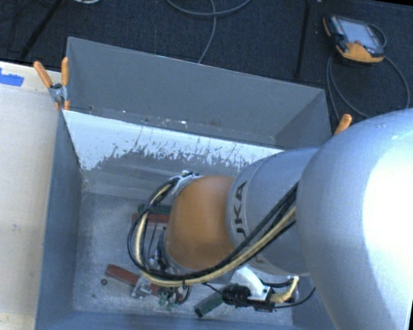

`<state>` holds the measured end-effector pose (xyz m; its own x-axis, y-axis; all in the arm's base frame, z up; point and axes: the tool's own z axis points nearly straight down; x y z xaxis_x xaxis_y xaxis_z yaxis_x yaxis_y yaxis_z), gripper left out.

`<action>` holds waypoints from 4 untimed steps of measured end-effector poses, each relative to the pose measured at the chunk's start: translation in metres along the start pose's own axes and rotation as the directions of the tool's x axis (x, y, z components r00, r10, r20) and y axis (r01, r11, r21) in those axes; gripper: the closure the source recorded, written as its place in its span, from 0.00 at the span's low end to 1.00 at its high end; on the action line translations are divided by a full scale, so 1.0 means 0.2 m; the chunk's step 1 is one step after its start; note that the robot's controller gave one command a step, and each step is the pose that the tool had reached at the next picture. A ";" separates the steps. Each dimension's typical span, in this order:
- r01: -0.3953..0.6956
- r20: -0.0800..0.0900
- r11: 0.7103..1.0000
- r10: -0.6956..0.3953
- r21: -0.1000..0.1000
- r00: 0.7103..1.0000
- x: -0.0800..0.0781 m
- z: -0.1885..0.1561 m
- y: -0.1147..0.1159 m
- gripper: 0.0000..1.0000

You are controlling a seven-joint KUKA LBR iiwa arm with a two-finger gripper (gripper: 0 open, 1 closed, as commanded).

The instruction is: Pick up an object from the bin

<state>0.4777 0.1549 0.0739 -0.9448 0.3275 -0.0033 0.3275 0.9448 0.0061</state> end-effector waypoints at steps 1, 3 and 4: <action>-0.001 0.000 1.000 0.001 0.000 1.000 0.00 0.00 0.00 1.00; -0.002 -0.003 1.000 0.002 0.005 1.000 0.00 -0.03 0.00 1.00; -0.003 -0.010 1.000 0.003 0.010 1.000 0.01 -0.07 -0.01 1.00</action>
Offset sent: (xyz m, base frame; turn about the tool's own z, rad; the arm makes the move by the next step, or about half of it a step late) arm 0.0000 0.0001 0.0214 0.0000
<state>0.4748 0.1533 0.0870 -0.9439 0.3303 0.0069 0.3302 0.9439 -0.0044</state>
